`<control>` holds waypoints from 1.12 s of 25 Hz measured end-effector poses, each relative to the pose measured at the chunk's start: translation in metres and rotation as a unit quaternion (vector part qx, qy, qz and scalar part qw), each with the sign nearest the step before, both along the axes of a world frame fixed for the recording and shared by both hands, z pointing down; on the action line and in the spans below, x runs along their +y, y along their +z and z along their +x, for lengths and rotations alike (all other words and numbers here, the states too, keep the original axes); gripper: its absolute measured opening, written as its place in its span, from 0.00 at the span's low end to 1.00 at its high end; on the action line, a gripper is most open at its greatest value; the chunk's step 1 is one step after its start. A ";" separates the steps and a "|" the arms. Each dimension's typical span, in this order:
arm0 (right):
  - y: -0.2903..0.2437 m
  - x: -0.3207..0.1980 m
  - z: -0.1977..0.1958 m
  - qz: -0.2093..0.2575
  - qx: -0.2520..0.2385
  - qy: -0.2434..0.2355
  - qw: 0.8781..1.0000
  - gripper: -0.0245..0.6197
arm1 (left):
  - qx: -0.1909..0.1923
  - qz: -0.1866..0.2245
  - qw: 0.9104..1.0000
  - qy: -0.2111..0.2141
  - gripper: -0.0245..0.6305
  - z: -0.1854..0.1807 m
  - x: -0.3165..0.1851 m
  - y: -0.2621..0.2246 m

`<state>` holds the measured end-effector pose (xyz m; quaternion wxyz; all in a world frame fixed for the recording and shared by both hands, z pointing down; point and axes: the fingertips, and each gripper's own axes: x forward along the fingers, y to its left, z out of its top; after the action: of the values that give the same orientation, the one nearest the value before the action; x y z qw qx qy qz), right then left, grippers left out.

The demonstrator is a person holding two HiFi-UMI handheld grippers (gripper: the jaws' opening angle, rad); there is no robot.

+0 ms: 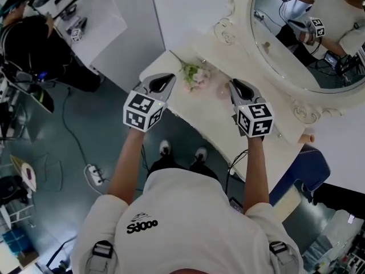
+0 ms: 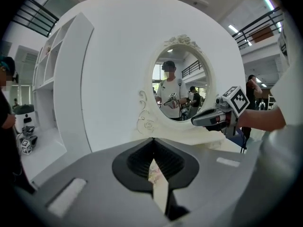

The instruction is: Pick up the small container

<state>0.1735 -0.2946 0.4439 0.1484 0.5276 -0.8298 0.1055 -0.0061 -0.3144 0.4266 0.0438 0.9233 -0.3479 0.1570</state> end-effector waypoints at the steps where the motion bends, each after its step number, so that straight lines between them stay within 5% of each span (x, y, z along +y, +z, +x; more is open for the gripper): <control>1: 0.009 -0.006 0.001 -0.009 -0.001 0.009 1.000 0.14 | -0.001 -0.007 1.000 0.000 0.07 -0.004 -0.005 0.007; 7: 0.086 -0.032 0.024 -0.078 0.004 0.061 0.995 0.29 | -0.003 -0.051 0.999 0.000 0.07 -0.017 -0.030 0.053; 15: 0.167 -0.067 0.047 -0.135 0.030 0.087 0.987 0.34 | -0.017 -0.081 0.997 -0.007 0.07 -0.024 -0.055 0.094; 21: 0.201 -0.076 0.050 -0.143 0.036 0.088 0.985 0.36 | -0.028 -0.105 0.994 -0.024 0.07 -0.037 -0.060 0.115; 28: 0.215 -0.077 0.045 -0.096 0.097 0.075 0.988 0.31 | -0.041 -0.123 0.991 -0.033 0.07 -0.045 -0.056 0.133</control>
<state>0.2183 -0.3720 0.6588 0.2699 0.5791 -0.7557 0.1442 -0.0510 -0.3707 0.5599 0.1482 0.8915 -0.3579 0.2348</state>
